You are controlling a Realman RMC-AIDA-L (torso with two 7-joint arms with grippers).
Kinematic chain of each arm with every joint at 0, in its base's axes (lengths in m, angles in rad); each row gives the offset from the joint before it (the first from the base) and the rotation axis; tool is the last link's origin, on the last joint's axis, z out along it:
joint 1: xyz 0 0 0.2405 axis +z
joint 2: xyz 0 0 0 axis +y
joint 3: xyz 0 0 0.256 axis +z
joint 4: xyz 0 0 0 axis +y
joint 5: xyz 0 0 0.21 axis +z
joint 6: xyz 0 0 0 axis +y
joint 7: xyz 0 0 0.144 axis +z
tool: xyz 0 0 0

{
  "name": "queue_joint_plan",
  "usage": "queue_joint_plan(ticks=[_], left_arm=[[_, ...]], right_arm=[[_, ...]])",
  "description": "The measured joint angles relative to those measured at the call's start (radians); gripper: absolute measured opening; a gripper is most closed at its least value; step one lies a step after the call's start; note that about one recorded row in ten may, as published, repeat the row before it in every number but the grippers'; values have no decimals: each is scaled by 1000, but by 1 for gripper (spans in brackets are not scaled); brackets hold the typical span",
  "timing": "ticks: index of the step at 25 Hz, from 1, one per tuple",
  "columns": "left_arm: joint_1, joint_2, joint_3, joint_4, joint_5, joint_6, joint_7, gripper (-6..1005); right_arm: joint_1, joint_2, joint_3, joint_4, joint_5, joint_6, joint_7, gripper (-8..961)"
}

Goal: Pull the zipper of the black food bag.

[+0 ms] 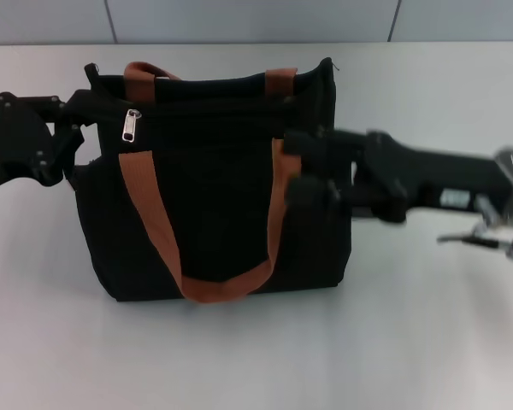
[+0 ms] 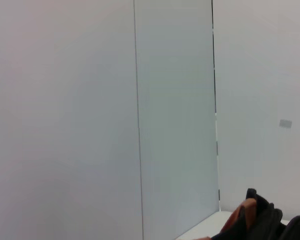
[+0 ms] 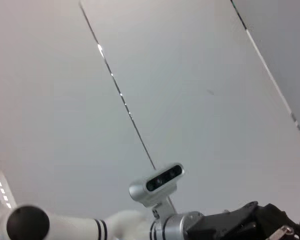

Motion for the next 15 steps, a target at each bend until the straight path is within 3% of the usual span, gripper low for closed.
queue_joint_plan(ticks=[1, 7, 11, 15], left_arm=[[-2, -1, 0, 0, -1, 4, 0, 4], [-4, -4, 0, -5, -10, 26, 6, -1], [-6, -10, -3, -4, -16, 27, 7, -2], [-5, -13, -4, -4, -22, 27, 7, -2]], right_arm=[[41, 0, 2, -33, 1, 14, 122, 793], [135, -2, -11, -90, -3, 89, 320, 792], [211, -2, -73, -130, -4, 131, 474, 792], [240, -2, -117, -164, -2, 168, 582, 785]])
